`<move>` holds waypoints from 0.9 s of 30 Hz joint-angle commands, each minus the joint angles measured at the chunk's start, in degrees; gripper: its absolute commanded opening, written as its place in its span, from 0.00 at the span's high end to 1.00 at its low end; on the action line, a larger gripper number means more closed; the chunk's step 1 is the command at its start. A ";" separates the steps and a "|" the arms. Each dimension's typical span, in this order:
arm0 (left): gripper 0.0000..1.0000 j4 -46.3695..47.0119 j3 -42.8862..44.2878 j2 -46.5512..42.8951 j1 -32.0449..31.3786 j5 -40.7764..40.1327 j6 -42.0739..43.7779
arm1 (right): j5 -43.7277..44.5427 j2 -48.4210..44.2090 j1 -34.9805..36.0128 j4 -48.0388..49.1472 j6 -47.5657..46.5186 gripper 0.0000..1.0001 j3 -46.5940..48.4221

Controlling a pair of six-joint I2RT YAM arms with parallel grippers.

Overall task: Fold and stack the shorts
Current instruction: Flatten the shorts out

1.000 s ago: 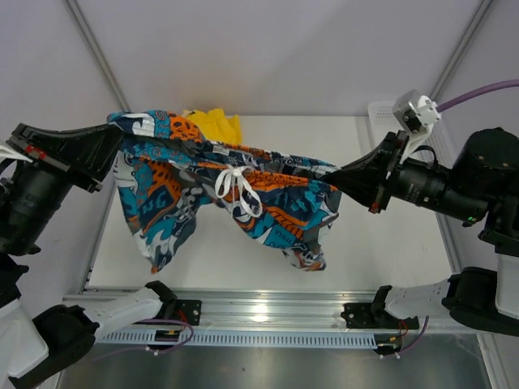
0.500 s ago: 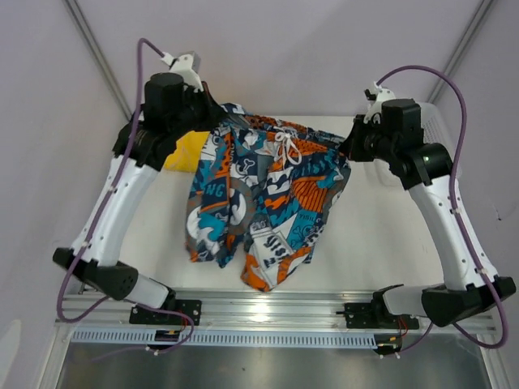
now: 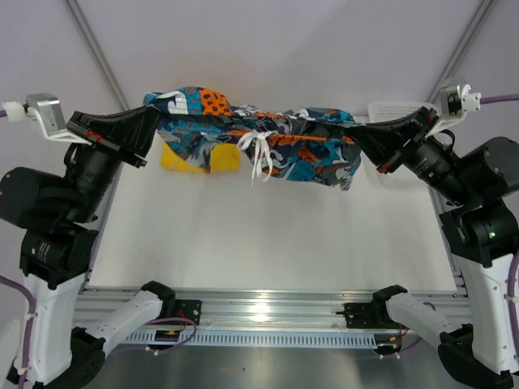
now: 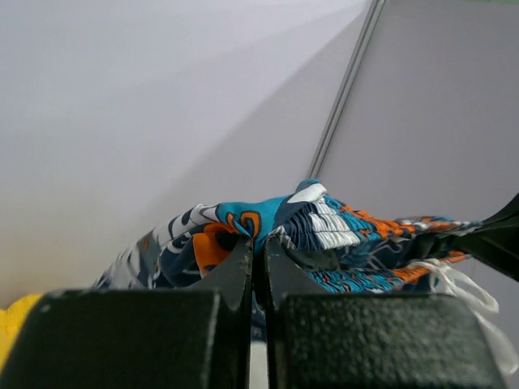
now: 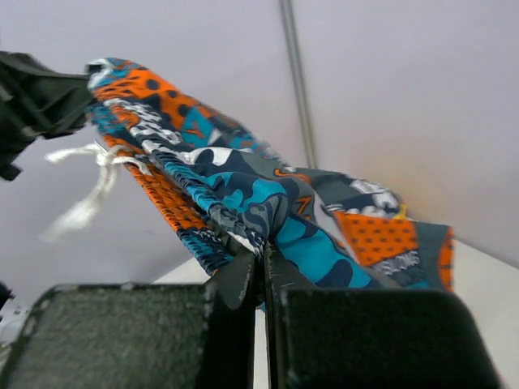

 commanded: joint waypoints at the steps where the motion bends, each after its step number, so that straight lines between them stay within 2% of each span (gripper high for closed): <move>1: 1.00 -1.02 0.26 5.86 1.19 -8.61 0.11 | 16.40 0.58 -0.46 -2.23 0.52 1.00 -1.34; 2: 1.00 0.90 -1.31 4.99 1.19 -8.18 0.20 | 15.88 -1.54 -0.81 1.98 1.74 1.00 -6.40; 3: 1.00 5.53 -2.72 3.85 1.19 -7.39 0.03 | 13.87 -3.82 -0.81 12.37 4.54 1.00 -10.11; 5: 1.00 10.04 -9.22 0.06 1.19 -7.21 -0.06 | 11.58 -7.71 -0.64 18.70 5.97 1.00 -16.88; 7: 1.00 11.13 -10.47 0.22 1.19 -5.71 -0.15 | 10.69 -5.71 -0.72 12.87 3.70 1.00 -14.91; 8: 1.00 8.77 -9.07 1.97 1.19 -6.23 -0.32 | 11.38 0.75 -0.72 6.65 2.56 1.00 -7.41; 9: 1.00 1.70 -7.06 4.51 1.19 -6.50 -0.50 | 12.26 4.73 -0.90 -5.50 0.98 1.00 -2.98; 10: 1.00 -1.68 0.36 9.58 1.19 -6.50 -0.68 | 10.88 8.07 -1.07 -9.02 0.18 1.00 0.54; 11: 1.00 -4.67 2.52 11.46 1.28 -6.24 -0.85 | 7.64 10.63 -0.99 -9.31 0.09 1.00 1.97; 12: 1.00 -5.92 4.11 12.09 1.19 -5.11 -0.85 | 5.09 9.96 -0.73 -4.18 1.13 1.00 -0.02; 15: 1.00 4.33 -2.81 6.14 1.19 -1.41 -1.21 | 3.92 5.30 0.68 3.50 4.83 1.00 -4.95; 18: 1.00 1.55 -0.45 3.66 1.19 0.43 0.72 | -3.26 6.17 0.94 -2.89 2.03 1.00 -0.24; 20: 1.00 -1.61 1.39 2.70 1.19 2.36 1.43 | -13.24 5.65 1.56 -3.95 2.19 1.00 -0.03; 22: 1.00 -2.94 1.84 -0.02 1.19 4.30 1.70 | -18.73 3.63 3.57 -4.39 3.07 1.00 -0.74; 27: 1.00 -11.19 3.93 -4.86 1.19 5.90 -0.59 | -18.50 -3.13 7.54 -10.63 4.04 1.00 -1.00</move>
